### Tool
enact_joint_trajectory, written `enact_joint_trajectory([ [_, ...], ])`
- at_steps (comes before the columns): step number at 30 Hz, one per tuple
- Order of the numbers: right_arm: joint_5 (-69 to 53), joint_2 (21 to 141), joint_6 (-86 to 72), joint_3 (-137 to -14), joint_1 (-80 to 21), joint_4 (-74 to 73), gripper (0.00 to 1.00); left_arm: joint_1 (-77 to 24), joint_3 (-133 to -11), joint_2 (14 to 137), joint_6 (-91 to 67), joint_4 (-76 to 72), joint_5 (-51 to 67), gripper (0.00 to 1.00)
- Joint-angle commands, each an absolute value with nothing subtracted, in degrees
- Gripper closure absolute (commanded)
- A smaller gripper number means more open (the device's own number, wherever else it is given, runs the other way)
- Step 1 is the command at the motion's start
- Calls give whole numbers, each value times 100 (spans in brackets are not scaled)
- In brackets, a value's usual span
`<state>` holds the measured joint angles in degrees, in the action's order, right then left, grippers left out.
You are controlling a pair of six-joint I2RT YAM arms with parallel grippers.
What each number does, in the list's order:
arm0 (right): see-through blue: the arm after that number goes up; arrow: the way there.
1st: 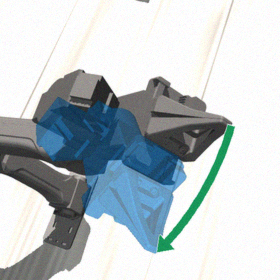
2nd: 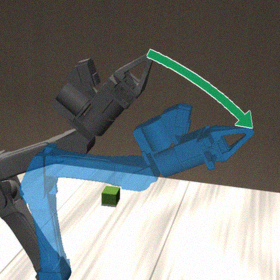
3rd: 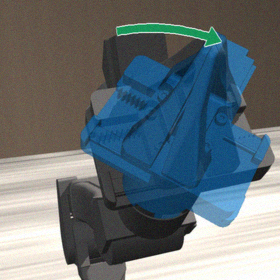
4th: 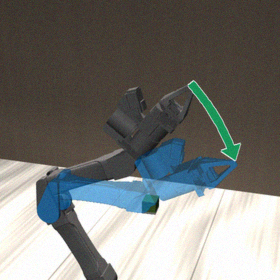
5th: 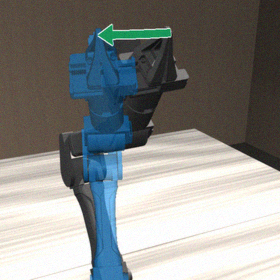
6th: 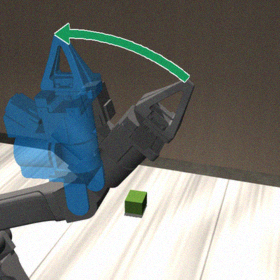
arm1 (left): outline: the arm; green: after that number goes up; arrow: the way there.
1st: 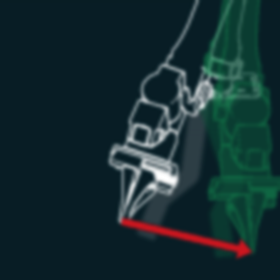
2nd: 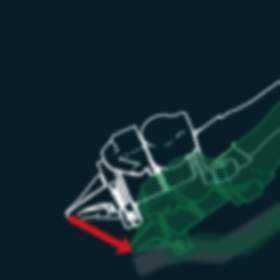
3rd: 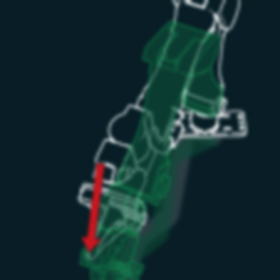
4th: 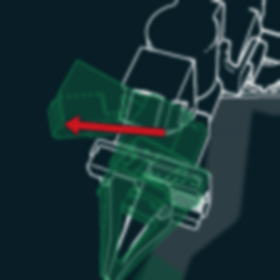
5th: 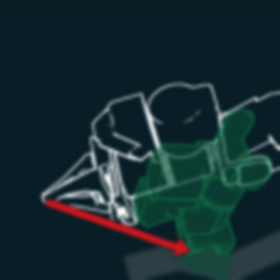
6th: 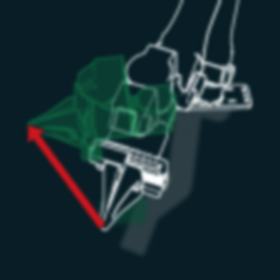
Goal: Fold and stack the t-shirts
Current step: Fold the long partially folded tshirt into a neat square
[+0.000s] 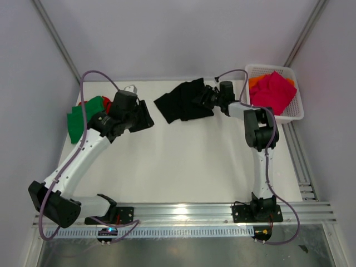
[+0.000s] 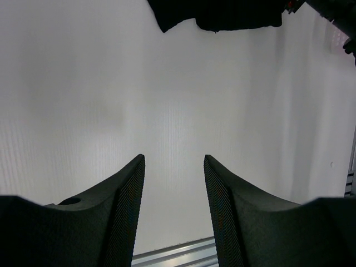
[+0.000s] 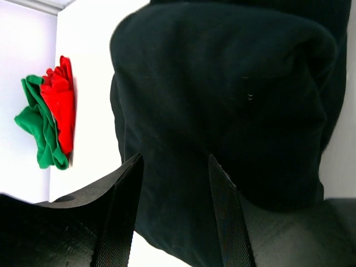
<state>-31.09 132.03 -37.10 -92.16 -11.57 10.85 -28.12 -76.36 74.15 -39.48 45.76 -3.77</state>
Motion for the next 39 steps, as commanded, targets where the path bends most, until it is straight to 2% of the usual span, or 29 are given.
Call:
enact_joint_trajectory([
  [1,-3287,12833,-3744,-8450,-1213,1546,45,-2830,-7664,7190,-3806,4579,-606,50],
  [13,-3638,11295,-3340,-5760,-1257,1819,45,-2830,-7638,7084,-3762,4579,-686,50],
  [21,-3463,9697,-3673,-4151,-1854,2021,45,-2830,-7620,7198,-3507,4632,-826,50],
  [27,-2884,8729,-3604,-3797,-2715,1337,45,-2830,-7734,7584,-3384,4685,-835,50],
  [39,-2356,7561,-3709,-3384,-3041,766,45,-2830,-7726,7972,-3252,4570,-677,50],
])
